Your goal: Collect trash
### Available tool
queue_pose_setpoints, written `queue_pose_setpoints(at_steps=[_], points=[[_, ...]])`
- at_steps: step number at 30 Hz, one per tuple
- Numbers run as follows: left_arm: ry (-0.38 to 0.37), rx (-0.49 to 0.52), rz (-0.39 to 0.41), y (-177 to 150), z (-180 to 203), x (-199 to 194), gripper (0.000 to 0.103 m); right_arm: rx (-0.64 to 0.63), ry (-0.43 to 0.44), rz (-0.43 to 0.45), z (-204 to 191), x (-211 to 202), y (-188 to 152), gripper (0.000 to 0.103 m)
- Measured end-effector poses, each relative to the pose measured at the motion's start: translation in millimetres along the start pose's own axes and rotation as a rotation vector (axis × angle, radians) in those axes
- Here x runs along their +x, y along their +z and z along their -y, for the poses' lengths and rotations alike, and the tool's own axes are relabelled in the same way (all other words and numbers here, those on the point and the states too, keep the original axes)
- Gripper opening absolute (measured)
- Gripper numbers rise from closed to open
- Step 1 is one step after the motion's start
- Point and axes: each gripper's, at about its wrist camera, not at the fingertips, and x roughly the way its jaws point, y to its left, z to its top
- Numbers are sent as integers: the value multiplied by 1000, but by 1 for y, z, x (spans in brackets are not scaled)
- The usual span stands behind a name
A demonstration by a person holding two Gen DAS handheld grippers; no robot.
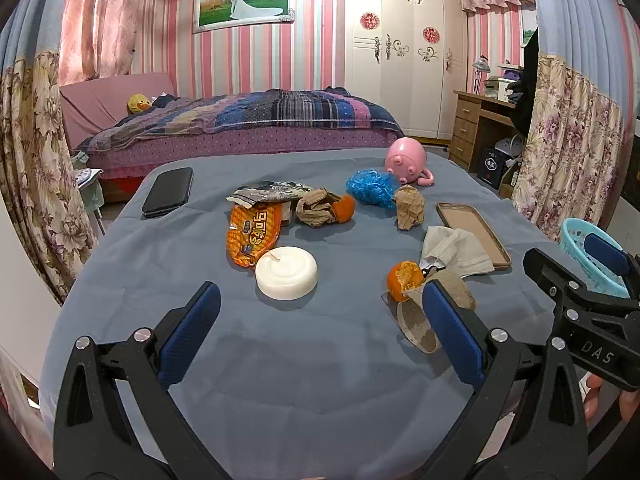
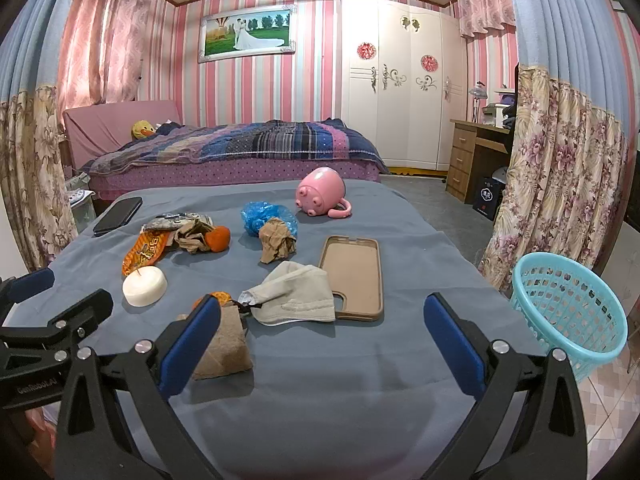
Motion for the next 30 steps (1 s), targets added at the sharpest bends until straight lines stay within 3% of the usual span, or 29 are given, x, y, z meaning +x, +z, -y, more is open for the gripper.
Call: queue_pose_setpoints(at_steps=[30], points=[[1,-2,0,1,-2,0,98,1,5,9,6,-1,1,99]])
